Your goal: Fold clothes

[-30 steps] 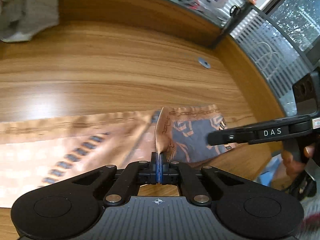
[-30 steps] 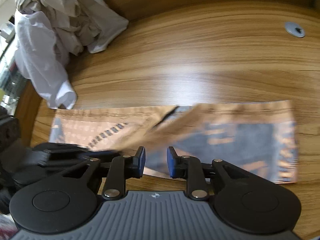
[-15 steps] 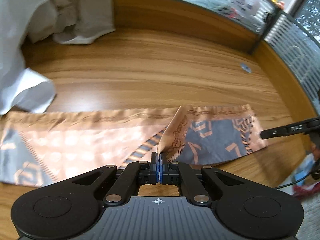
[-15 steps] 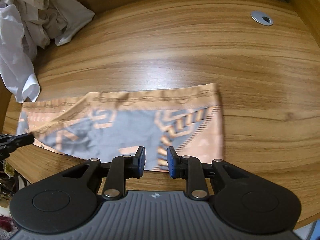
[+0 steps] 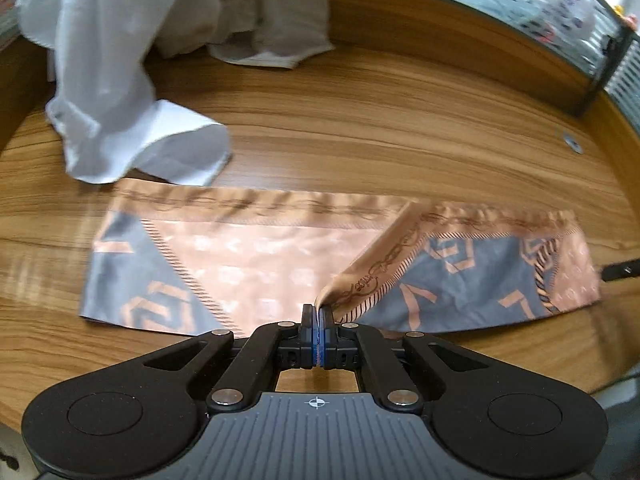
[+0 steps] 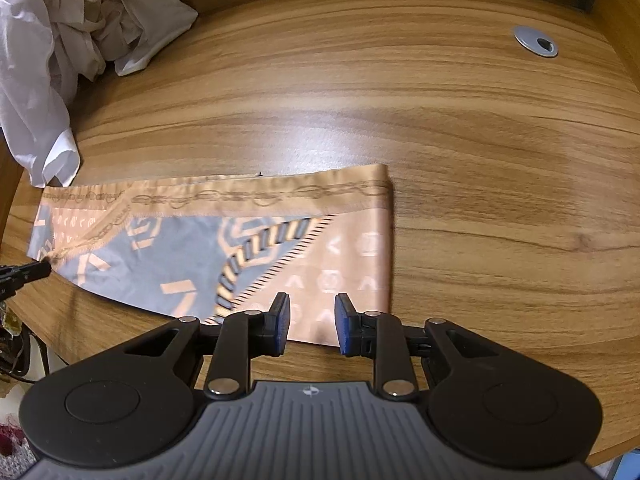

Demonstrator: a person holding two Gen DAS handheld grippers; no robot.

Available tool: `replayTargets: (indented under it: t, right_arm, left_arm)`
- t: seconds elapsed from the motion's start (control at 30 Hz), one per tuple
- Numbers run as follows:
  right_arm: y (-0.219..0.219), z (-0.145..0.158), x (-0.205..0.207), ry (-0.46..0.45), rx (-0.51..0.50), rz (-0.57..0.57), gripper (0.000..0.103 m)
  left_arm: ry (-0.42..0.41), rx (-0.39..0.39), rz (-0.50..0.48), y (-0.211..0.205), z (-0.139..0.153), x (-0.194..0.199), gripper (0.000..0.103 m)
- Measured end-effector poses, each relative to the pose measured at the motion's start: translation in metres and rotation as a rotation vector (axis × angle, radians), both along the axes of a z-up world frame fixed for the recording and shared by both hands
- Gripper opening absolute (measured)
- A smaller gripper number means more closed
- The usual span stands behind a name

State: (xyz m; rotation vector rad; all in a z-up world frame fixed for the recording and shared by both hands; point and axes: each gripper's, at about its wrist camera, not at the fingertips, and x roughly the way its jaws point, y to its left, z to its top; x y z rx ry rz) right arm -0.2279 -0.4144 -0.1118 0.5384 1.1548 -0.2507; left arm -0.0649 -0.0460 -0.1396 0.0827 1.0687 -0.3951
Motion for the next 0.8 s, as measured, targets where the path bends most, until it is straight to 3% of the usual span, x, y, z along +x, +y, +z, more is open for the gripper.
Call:
replayTargets:
  t: [0.8]
  right_arm:
    - [0.006,0.001,0.008,0.009,-0.015,0.037,0.03]
  left_arm:
    - [-0.04,0.175,0.279,0.056,-0.02,0.018,0.003]
